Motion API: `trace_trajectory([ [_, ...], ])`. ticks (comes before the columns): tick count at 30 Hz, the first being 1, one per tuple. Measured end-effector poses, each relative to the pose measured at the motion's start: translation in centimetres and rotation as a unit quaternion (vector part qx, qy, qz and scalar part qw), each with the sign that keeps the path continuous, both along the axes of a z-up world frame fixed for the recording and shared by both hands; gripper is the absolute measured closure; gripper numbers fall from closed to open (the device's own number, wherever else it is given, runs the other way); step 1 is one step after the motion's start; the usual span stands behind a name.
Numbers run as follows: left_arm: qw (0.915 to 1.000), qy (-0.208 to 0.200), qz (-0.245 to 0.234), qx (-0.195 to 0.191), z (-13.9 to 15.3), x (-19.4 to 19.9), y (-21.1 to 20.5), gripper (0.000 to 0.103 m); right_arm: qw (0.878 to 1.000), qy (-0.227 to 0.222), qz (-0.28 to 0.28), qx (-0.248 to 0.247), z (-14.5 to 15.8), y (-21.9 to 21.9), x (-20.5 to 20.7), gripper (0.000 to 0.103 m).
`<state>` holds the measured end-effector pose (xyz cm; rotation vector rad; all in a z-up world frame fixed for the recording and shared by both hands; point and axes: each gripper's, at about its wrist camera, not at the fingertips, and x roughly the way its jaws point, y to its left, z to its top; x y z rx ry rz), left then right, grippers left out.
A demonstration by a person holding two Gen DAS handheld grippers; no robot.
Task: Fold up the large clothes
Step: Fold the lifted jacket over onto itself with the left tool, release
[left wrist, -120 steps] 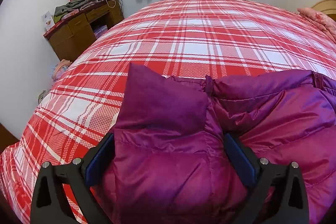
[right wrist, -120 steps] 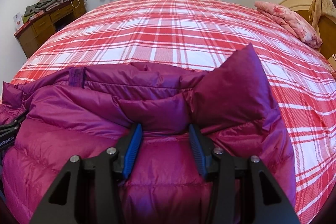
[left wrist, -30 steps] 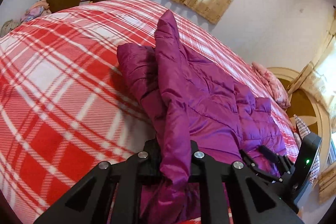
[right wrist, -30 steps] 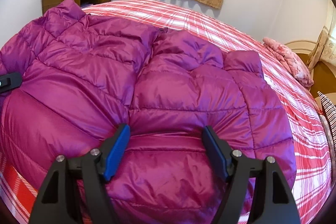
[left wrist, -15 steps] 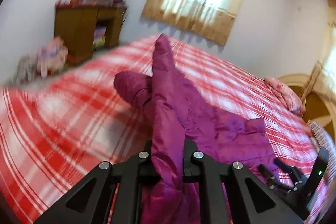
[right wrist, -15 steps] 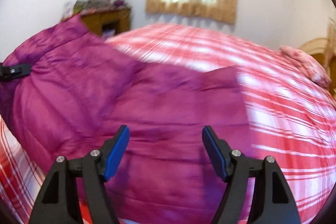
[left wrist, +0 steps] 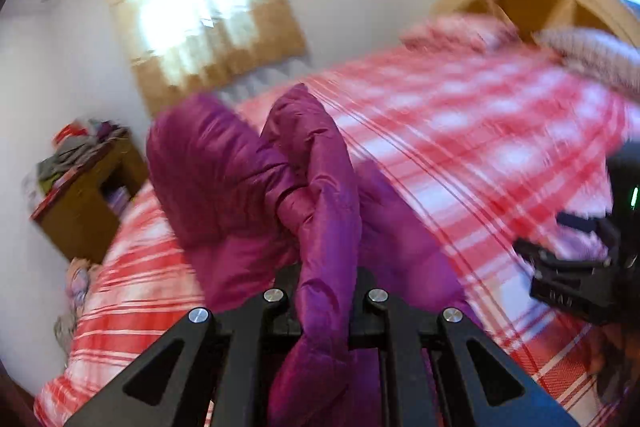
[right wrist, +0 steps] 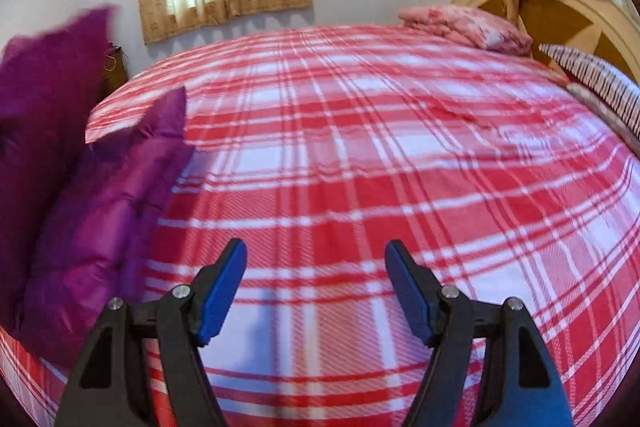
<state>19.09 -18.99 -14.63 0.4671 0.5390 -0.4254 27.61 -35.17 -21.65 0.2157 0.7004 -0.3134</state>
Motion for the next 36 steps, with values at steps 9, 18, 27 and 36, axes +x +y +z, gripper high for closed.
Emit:
trace_trajectory([
  [9,0.9966,-0.033,-0.062,0.042,-0.1,-4.3,-3.3,0.062,1.0,0.003,-0.003,0.004,0.2,-1.0,-0.7,0.028],
  [18,0.9938,-0.086,0.055,-0.043,7.5,-1.6,5.8,0.003,0.999,-0.015,-0.003,-0.039,7.5,-1.1,1.2,0.029],
  [27,0.9441,0.056,0.295,-0.136,3.0,11.9,16.9,0.003,0.992,-0.024,0.088,-0.089,16.7,12.4,2.0,0.045],
  [36,0.9461,0.08,0.248,-0.193,1.2,14.0,13.9,0.003,0.987,0.066,0.08,-0.125,9.9,14.9,5.5,0.05],
])
